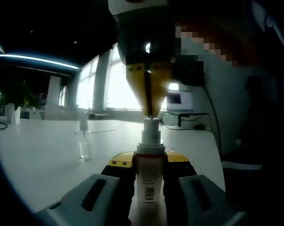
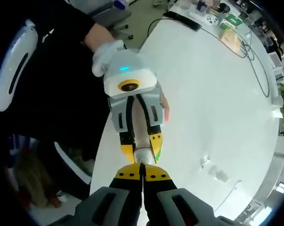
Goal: Clamp pump bottle remove cover press pump head put on cover
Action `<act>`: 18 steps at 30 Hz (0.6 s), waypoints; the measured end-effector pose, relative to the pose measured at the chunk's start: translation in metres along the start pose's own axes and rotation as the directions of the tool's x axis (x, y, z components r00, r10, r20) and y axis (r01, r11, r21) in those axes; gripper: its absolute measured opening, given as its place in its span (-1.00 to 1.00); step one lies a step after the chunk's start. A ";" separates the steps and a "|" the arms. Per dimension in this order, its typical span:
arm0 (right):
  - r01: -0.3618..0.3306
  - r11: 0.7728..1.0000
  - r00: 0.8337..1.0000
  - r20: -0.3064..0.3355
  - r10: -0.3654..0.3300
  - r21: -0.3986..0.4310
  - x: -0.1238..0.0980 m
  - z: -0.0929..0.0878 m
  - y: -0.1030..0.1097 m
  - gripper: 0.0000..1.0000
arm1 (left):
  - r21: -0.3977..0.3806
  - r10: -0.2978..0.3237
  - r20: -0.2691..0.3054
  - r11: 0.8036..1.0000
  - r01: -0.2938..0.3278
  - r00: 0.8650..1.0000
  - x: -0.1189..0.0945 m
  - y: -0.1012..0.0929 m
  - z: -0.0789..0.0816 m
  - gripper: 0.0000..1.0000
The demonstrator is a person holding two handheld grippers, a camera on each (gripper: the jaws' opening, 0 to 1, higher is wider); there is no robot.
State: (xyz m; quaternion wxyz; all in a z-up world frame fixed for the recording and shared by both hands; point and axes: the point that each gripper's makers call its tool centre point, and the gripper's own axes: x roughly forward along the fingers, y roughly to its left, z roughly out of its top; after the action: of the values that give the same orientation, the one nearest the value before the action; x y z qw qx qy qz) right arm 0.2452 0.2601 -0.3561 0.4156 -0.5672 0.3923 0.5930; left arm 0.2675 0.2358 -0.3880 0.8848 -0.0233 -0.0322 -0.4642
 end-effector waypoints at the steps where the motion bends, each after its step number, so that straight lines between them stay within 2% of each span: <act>1: -0.001 1.000 1.000 -0.002 0.001 0.001 0.000 0.000 0.000 -1.00 | 0.000 0.000 0.000 1.000 0.000 1.000 0.000 0.000 0.000 -0.74; 7: 0.000 1.000 1.000 -0.018 0.000 -0.011 0.000 0.000 0.000 -1.00 | 0.000 0.000 0.000 1.000 0.000 1.000 0.000 0.000 0.000 -0.74; 18: -0.003 1.000 1.000 -0.020 0.004 0.020 0.003 0.000 -0.001 -1.00 | 0.002 0.000 0.000 1.000 0.000 1.000 0.000 0.000 0.000 -0.74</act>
State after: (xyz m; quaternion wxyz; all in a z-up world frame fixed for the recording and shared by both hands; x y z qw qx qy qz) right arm 0.2456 0.2606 -0.3586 0.4162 -0.5682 0.4033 0.5841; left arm 0.2671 0.2356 -0.3877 0.8849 -0.0226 -0.0327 -0.4641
